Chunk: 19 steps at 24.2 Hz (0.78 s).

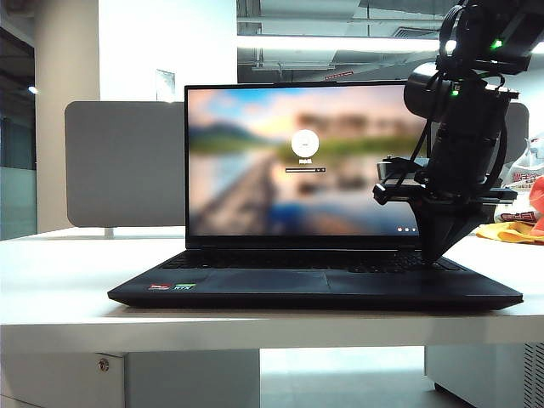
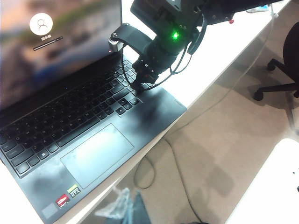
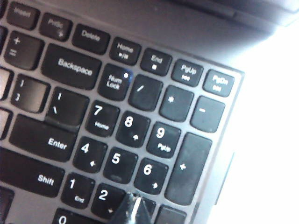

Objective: Open the lid of the laptop and use the keypad to enter the password "123".

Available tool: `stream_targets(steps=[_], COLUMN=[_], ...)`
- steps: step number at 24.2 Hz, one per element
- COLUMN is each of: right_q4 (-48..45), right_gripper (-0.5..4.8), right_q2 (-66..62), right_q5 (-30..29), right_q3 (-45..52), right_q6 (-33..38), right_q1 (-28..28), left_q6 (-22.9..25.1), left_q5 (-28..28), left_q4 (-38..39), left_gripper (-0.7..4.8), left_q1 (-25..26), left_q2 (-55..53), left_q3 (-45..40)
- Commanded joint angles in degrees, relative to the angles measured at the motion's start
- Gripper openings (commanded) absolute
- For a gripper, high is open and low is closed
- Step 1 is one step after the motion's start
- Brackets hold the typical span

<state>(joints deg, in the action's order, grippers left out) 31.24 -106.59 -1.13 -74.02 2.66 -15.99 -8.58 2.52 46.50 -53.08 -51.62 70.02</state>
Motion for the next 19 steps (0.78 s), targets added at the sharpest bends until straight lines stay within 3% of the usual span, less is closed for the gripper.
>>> stream_targets(steps=[1,8,11,15,19], right_q4=[1.42,1.90,-0.02,-4.72,-5.75], right_gripper=[-0.05,-0.05,-0.05,-0.05,-0.05], right_q2=[-0.68,-0.66,1.27,8.92,19.04], right_q5=[0.09,-0.07,-1.18,-1.79,-2.80], right_q3=[0.31,0.31,-0.04,-0.04,1.01], right_q6=[-0.15,-0.15,-0.13,-1.49,-1.84], right_q1=[-0.02,-0.02,-0.04,-0.04,-0.09], left_q6=[0.24,0.24,1.36,2.69,6.29], left_q5=[-0.20,-0.17,1.07,1.53,9.16], left_q4=[-0.35,-0.33,-0.72,-3.76,-3.13], left_gripper=[-0.01,0.00,0.56,0.63,0.89], left_q1=[0.04,0.04,0.04,0.04,0.04], left_q2=[0.11,0.11,0.20,1.29,1.55], left_q3=[0.26,0.26,0.26,0.26,0.15])
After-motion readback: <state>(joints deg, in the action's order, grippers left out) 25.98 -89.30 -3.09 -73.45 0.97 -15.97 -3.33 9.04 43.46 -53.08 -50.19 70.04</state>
